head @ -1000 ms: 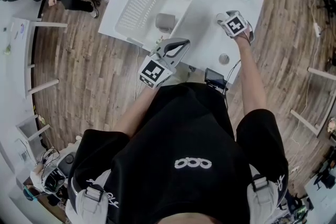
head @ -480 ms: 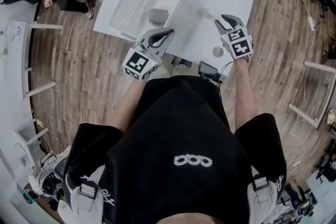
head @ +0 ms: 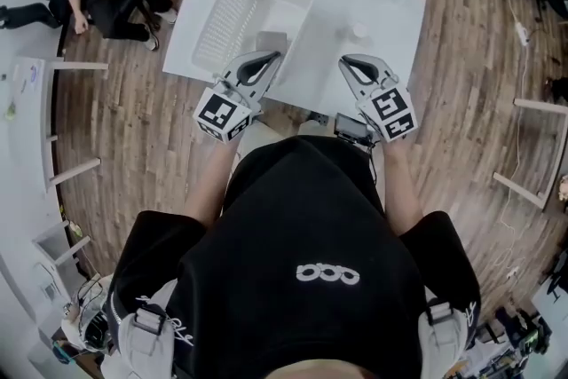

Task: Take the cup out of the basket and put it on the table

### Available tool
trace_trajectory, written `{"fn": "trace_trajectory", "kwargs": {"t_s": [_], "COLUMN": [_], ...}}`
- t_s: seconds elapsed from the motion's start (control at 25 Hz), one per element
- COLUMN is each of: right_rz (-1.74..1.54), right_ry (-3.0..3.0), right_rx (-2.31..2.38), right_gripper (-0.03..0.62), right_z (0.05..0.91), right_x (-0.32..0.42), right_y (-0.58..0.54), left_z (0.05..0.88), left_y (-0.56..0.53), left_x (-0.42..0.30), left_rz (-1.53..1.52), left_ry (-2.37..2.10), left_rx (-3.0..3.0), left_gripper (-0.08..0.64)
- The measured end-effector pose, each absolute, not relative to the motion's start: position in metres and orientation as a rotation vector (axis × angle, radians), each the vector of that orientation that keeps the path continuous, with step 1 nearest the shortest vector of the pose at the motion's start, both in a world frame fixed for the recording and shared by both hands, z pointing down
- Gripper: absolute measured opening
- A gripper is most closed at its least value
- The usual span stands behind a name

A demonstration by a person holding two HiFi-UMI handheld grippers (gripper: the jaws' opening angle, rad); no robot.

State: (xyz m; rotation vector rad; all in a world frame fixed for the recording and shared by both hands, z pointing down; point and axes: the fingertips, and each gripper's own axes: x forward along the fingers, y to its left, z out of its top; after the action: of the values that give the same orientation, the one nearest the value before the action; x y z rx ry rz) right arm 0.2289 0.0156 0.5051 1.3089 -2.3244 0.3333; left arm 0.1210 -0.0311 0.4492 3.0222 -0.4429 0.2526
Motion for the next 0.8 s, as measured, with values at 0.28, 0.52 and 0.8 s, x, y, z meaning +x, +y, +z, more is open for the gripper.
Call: {"fn": "trace_trajectory", "kwargs": {"t_s": [0.28, 0.52, 0.8], "right_rz": [0.368, 0.393, 0.407], "right_ry": [-2.389, -2.398, -2.380], "right_rx": [1.309, 1.319, 1.320], "right_gripper": [0.031, 0.031, 0.031], "right_z": [0.492, 0.487, 0.490], "right_x": [0.163, 0.119, 0.088], "right_y": [-0.006, -0.029, -0.050], "left_z": [0.447, 0.449, 0.454], "left_y": [-0.065, -0.088, -0.105], "left_x": [0.070, 0.029, 0.000], "left_rz": [0.280, 0.305, 0.320], "left_ry": [-0.448, -0.445, -0.426], "left_rx": [3.018, 3.007, 2.995], "left_gripper": [0.009, 0.009, 0.009]}}
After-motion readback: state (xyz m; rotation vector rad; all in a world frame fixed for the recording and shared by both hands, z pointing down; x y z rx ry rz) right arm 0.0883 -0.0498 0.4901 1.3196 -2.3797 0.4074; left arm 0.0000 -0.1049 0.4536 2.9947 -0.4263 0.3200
